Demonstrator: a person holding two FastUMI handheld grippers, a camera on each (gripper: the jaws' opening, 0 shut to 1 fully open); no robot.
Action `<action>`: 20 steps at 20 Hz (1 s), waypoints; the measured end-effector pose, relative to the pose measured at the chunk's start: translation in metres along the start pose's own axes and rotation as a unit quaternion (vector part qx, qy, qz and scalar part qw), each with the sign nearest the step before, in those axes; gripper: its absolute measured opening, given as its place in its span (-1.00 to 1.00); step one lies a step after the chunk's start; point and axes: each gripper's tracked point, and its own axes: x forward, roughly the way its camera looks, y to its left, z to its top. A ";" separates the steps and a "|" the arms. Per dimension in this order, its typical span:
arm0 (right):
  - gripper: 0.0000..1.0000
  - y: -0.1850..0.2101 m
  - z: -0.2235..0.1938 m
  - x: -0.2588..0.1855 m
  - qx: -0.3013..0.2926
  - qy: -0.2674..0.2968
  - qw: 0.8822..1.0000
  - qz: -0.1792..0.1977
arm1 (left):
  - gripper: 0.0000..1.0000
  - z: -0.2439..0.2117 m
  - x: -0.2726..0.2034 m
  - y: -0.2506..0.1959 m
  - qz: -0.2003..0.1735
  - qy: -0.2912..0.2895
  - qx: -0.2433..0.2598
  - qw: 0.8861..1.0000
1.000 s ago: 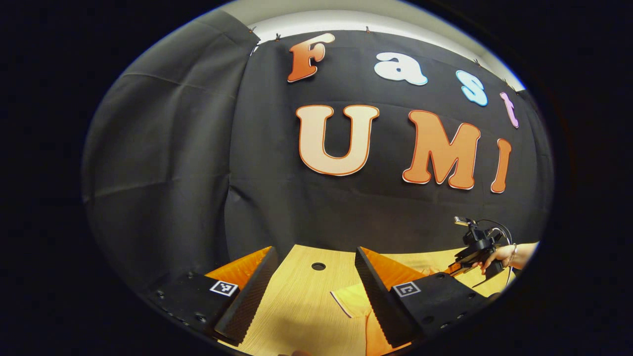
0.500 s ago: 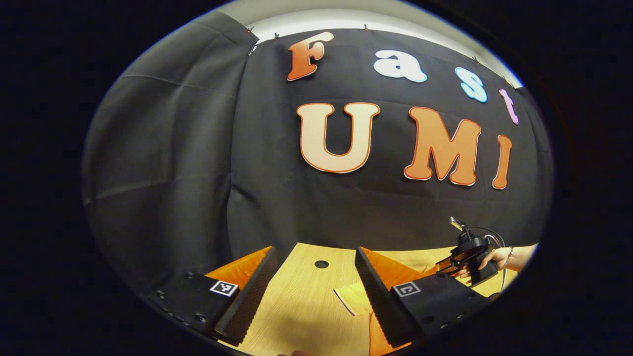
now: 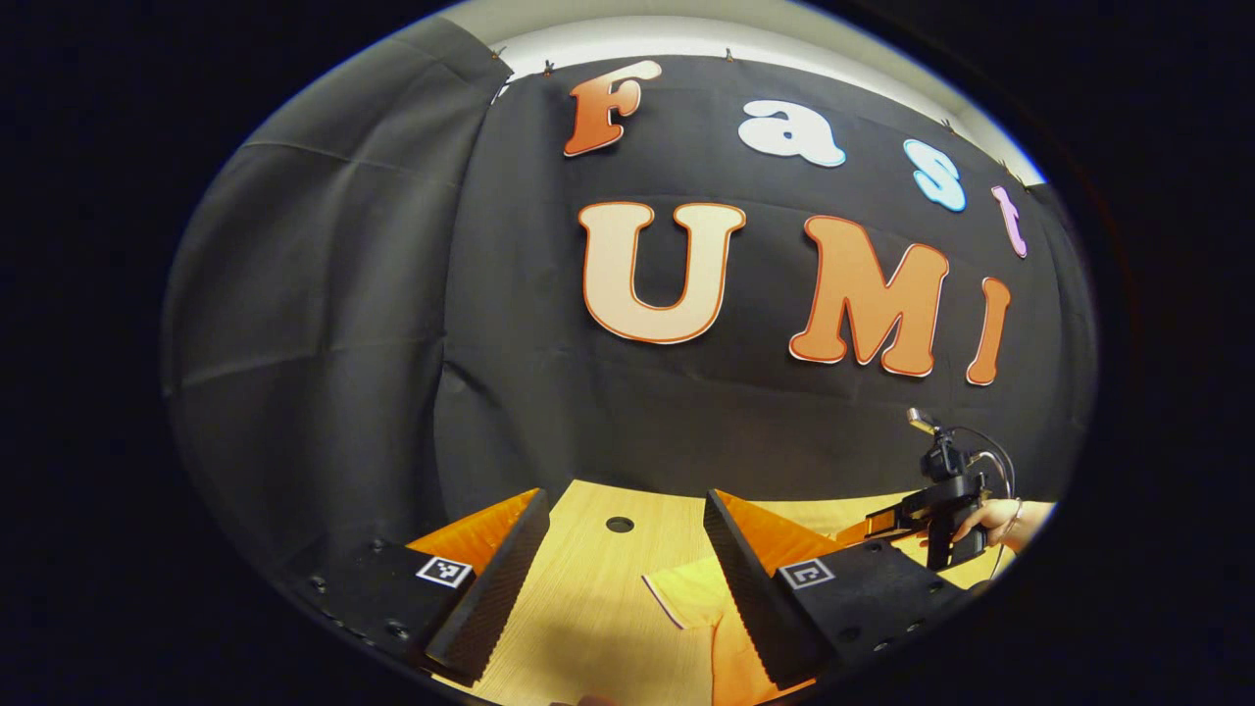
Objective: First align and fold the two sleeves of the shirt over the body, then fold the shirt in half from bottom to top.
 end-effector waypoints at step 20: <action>0.97 -0.118 0.031 -0.196 0.023 -0.209 0.975 -0.076 | 0.95 -0.023 0.075 -0.107 -0.073 0.057 -0.003 0.996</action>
